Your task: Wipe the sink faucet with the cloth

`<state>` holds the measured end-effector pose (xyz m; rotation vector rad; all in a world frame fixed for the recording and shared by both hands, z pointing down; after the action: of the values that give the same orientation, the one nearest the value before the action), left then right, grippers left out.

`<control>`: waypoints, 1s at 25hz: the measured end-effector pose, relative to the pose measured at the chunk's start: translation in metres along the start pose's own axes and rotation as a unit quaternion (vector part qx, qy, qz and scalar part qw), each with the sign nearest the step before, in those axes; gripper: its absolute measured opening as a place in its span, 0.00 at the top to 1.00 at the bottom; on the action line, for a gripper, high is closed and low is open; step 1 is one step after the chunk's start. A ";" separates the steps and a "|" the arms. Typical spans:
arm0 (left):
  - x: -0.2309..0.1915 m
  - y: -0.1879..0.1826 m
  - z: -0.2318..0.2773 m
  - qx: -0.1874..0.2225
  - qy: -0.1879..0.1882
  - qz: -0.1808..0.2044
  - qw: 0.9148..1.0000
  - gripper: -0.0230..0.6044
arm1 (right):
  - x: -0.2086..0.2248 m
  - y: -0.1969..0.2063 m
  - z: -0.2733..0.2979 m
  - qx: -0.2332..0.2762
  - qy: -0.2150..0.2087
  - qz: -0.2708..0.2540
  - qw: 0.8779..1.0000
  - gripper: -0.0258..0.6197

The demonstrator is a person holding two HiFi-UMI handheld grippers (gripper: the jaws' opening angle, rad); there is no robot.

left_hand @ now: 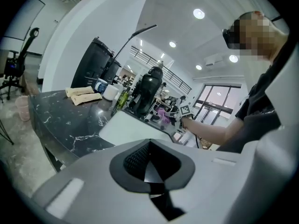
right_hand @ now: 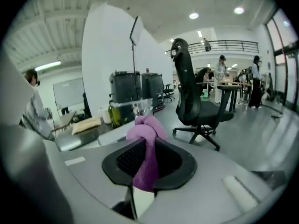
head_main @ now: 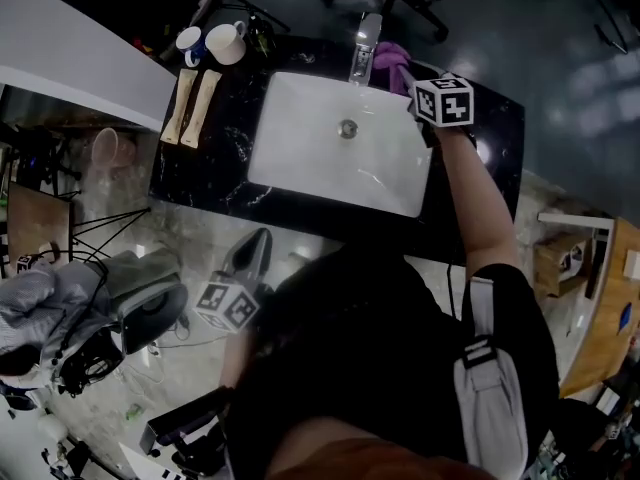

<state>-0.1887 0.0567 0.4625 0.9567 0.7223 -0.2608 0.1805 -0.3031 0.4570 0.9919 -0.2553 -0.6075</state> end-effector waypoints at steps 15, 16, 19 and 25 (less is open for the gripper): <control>0.001 -0.002 -0.010 0.011 -0.019 0.003 1.000 0.97 | 0.022 -0.046 0.029 0.141 -0.111 0.267 0.947 0.84; 0.000 -0.001 -0.012 0.012 -0.023 0.001 1.000 0.97 | 0.023 -0.041 0.032 0.143 -0.116 0.282 0.942 0.84; -0.004 0.002 -0.014 0.014 -0.036 -0.010 0.999 0.97 | 0.025 -0.026 0.043 0.149 -0.137 0.316 0.927 0.84; -0.008 0.009 -0.009 0.007 -0.047 -0.025 0.999 0.97 | 0.029 -0.006 0.054 0.187 -0.188 0.378 0.887 0.84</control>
<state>-0.1937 0.0682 0.4700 0.9347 0.6595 -0.3535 0.1768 -0.3605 0.4786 1.0344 -1.0843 -0.0136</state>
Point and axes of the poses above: the fingertips, and each gripper's own axes: z forward along the fingers, x to its right, y out of its underside, the point moved 10 cm from there along -z, backward along the fingers, and after that the axes turned 11 degrees about -z, right-handed, at the moved point
